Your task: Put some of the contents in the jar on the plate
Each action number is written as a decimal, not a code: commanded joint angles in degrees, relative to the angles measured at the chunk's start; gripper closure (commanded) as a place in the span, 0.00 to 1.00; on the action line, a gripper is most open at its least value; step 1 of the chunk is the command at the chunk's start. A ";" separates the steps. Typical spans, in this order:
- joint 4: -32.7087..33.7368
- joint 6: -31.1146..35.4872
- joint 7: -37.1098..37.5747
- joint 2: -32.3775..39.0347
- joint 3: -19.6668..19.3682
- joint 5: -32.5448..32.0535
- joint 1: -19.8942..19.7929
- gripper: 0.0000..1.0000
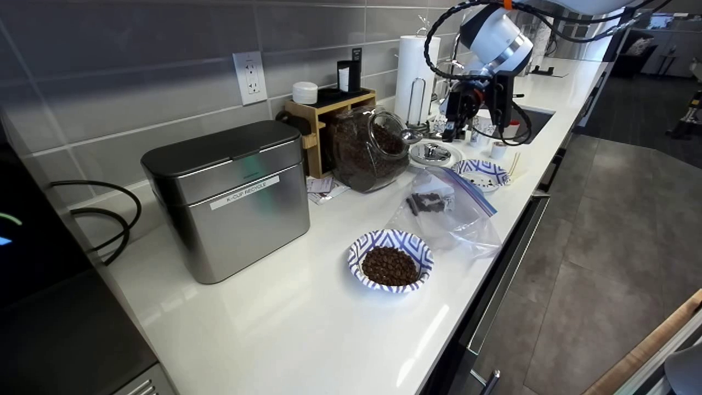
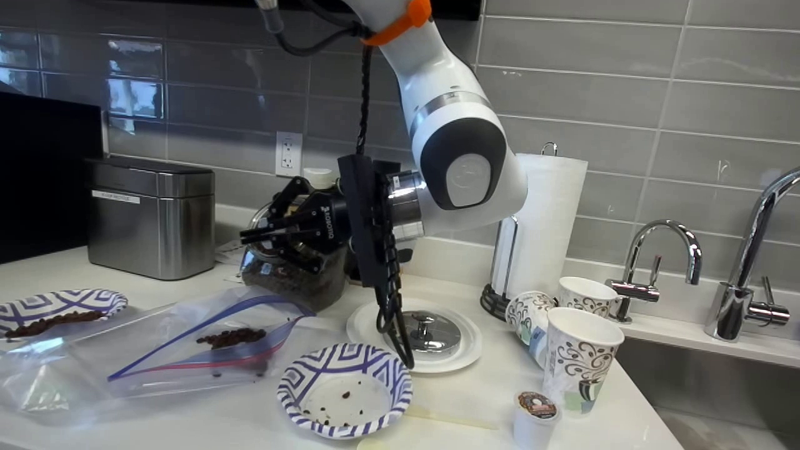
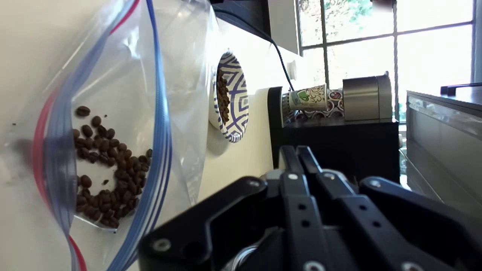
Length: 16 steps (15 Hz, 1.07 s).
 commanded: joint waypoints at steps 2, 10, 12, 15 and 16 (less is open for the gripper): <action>-0.83 -0.61 -1.50 -0.82 -0.87 -1.04 -0.24 0.99; -0.60 -0.77 -2.05 -0.82 -1.14 -1.96 -0.17 0.99; 0.10 -3.01 -4.35 -0.59 -1.15 -4.92 -0.65 0.99; -0.04 -4.82 -9.00 -1.39 -1.46 -9.50 -1.79 0.99; 0.05 -5.22 -10.32 -1.43 -1.51 -10.44 -2.20 0.99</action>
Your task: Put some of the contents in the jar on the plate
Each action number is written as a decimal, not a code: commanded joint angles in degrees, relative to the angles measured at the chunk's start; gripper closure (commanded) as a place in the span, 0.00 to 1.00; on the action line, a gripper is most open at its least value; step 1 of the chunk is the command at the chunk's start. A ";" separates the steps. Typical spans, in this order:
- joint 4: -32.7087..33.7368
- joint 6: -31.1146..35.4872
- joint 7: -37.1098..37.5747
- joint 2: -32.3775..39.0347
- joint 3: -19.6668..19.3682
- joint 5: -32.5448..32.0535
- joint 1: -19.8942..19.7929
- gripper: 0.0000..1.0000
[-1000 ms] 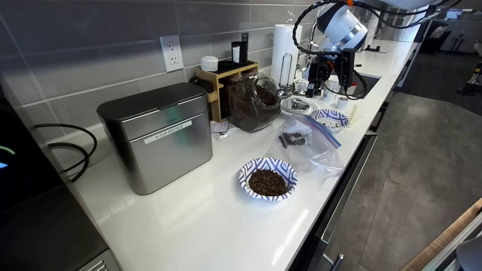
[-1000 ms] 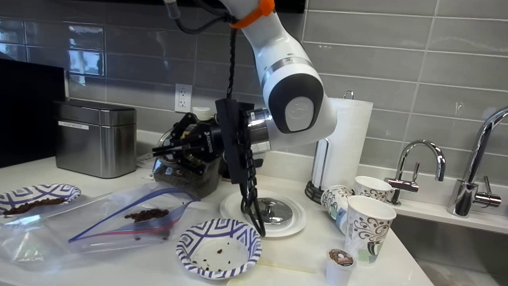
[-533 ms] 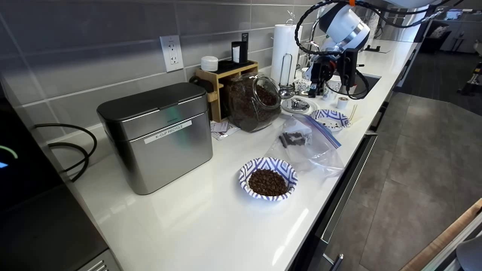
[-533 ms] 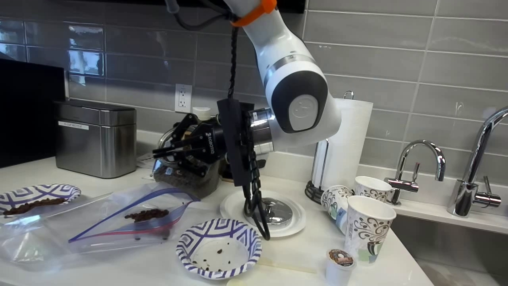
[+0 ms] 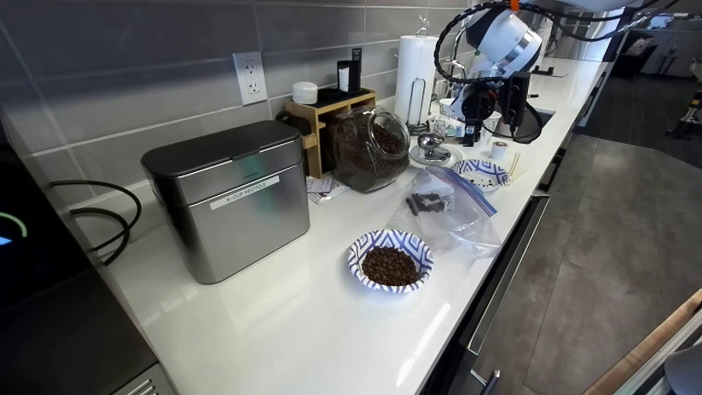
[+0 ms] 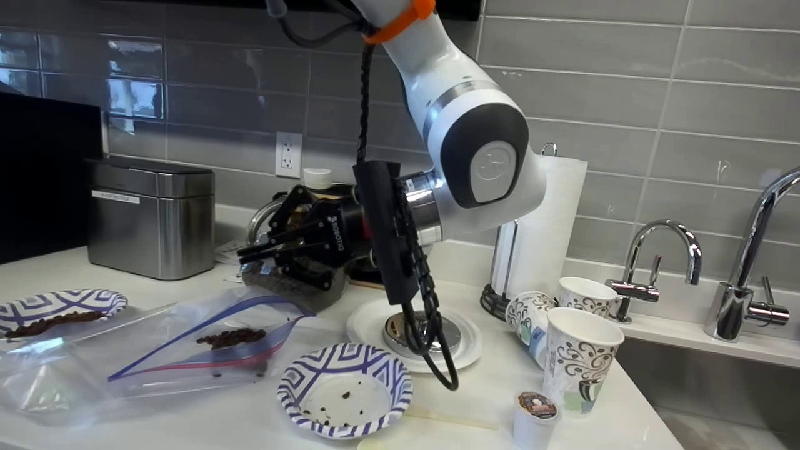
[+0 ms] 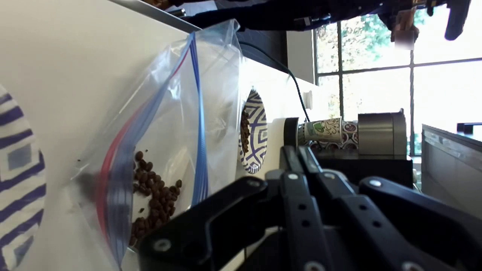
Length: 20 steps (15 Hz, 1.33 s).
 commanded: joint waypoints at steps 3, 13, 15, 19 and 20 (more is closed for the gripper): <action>0.54 -3.09 -8.85 -0.82 -0.60 -6.74 -2.44 0.99; -0.08 0.54 -14.42 -3.48 -2.63 -15.54 -3.87 0.99; -0.09 1.56 -14.48 -3.94 -3.06 -17.13 -3.89 0.99; -0.51 4.19 -14.35 -4.78 -3.67 -20.26 -3.99 0.99; -0.69 4.95 -14.52 -5.04 -3.77 -21.01 -4.02 0.99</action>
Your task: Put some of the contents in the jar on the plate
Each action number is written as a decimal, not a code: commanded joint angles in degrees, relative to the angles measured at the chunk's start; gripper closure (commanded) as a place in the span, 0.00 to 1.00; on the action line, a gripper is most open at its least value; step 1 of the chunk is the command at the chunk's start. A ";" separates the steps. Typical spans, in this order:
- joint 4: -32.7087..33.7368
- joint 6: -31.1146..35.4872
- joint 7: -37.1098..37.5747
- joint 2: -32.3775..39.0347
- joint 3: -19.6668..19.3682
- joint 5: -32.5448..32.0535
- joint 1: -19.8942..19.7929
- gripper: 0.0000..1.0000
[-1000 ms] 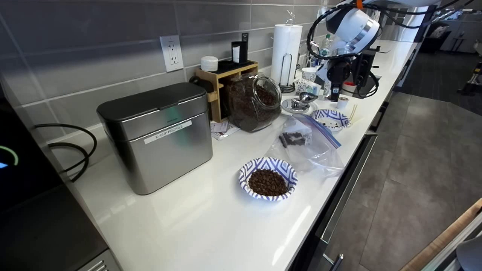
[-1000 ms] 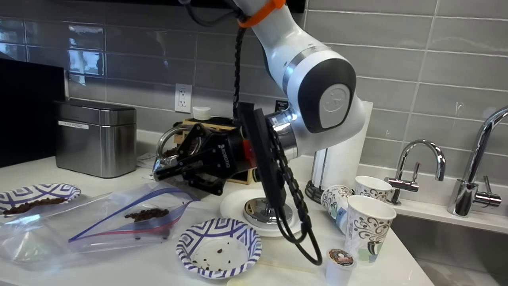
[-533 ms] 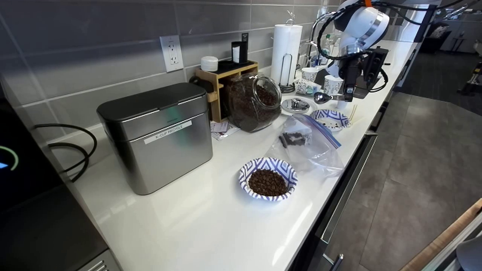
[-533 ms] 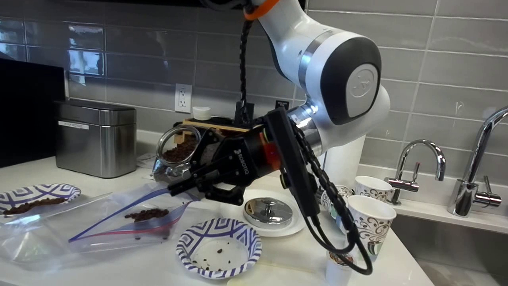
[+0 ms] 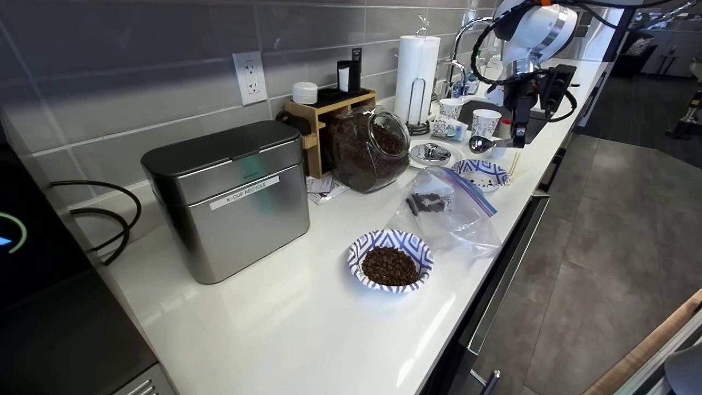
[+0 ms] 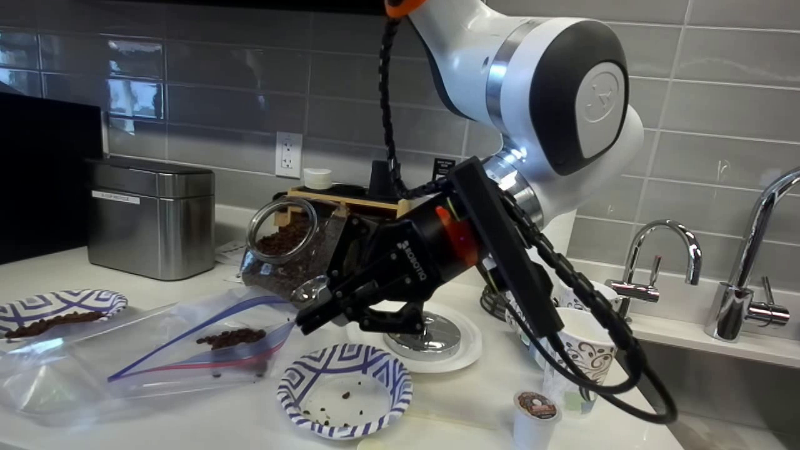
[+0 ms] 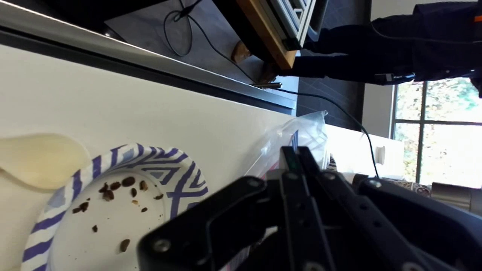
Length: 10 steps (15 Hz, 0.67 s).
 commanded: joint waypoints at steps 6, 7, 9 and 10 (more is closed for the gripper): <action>-1.96 7.00 -1.36 -2.80 -0.88 -6.56 -0.25 0.99; -2.40 8.06 -1.43 -3.26 -1.01 -7.43 -0.15 0.99; -3.47 10.83 -1.12 -4.26 -1.24 -9.14 0.06 0.99; -4.09 12.49 -1.03 -4.84 -1.31 -9.94 0.15 0.99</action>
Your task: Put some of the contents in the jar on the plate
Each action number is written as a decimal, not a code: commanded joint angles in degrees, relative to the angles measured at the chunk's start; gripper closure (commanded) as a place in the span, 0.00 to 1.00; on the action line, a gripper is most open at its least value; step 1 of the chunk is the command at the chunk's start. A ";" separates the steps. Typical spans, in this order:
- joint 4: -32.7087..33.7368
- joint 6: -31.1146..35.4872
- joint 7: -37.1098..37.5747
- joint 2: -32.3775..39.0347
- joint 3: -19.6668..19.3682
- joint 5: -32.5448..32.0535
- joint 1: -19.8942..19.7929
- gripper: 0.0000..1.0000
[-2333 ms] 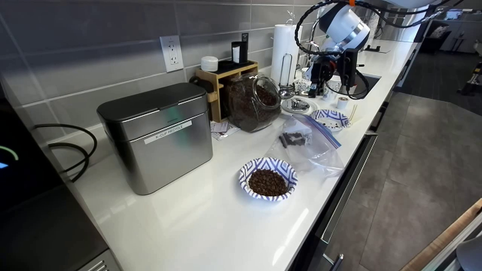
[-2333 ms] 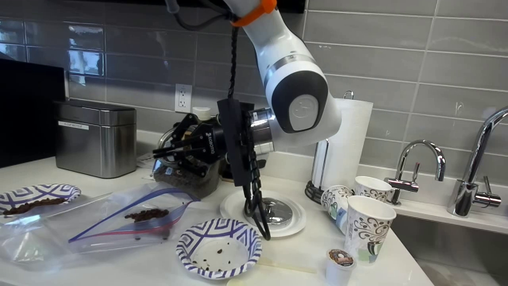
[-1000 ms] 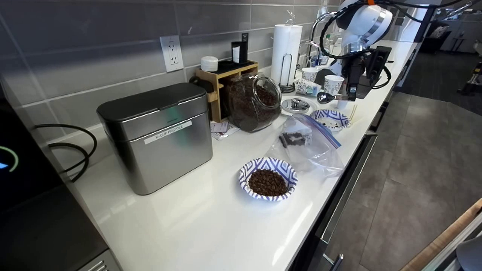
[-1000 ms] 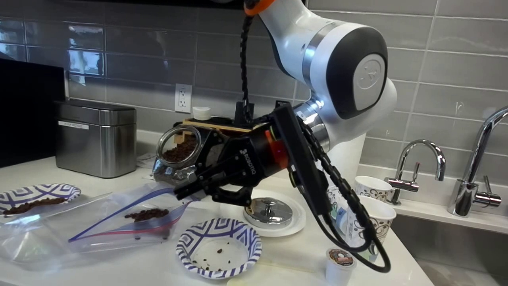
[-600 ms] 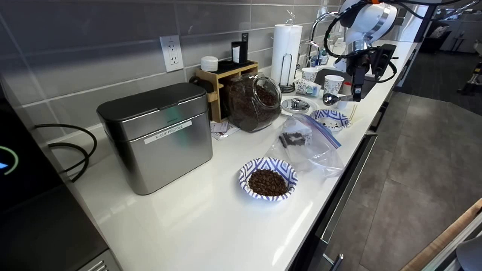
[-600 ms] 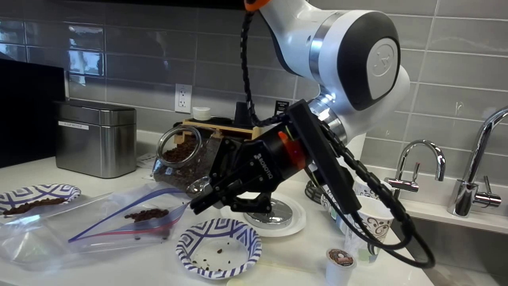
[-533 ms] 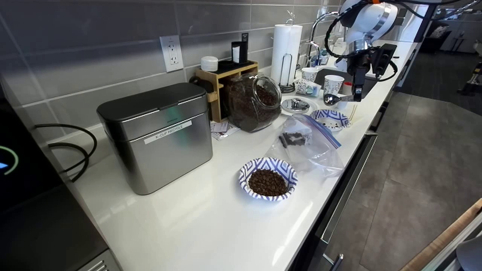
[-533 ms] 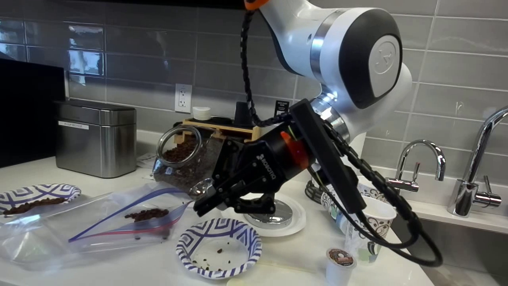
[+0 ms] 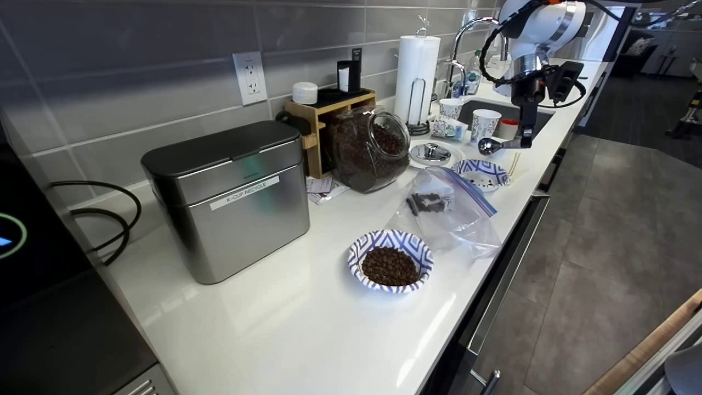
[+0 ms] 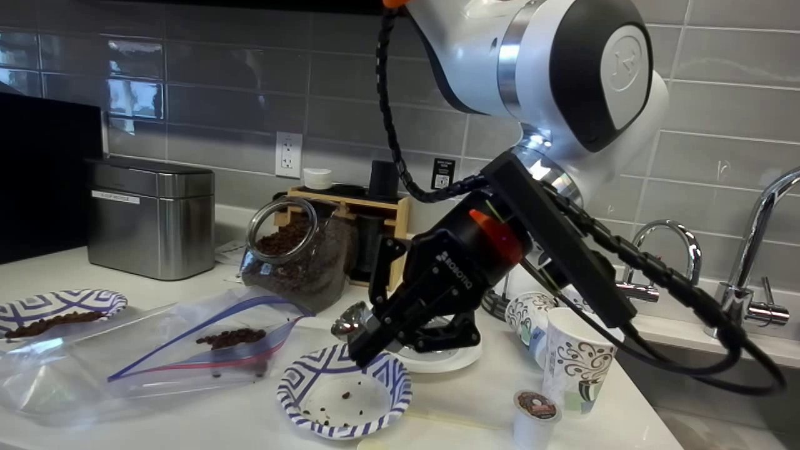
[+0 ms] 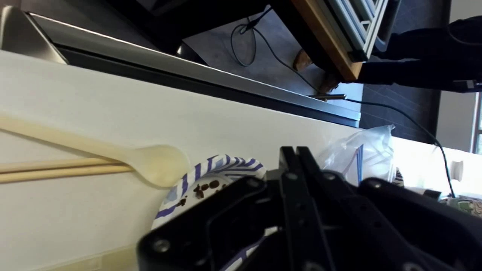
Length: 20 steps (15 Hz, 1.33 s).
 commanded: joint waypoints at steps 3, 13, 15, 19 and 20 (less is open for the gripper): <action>-5.87 9.25 -0.36 -4.99 -0.17 -4.58 0.55 0.99; -18.17 24.12 -0.19 -13.30 0.70 -6.18 3.19 0.99; -14.37 21.96 -0.05 -10.48 0.54 -4.93 2.85 0.96; -16.73 23.20 -0.05 -12.22 0.48 -5.01 3.40 0.96; -16.77 23.21 -0.06 -12.31 0.46 -5.02 3.40 0.96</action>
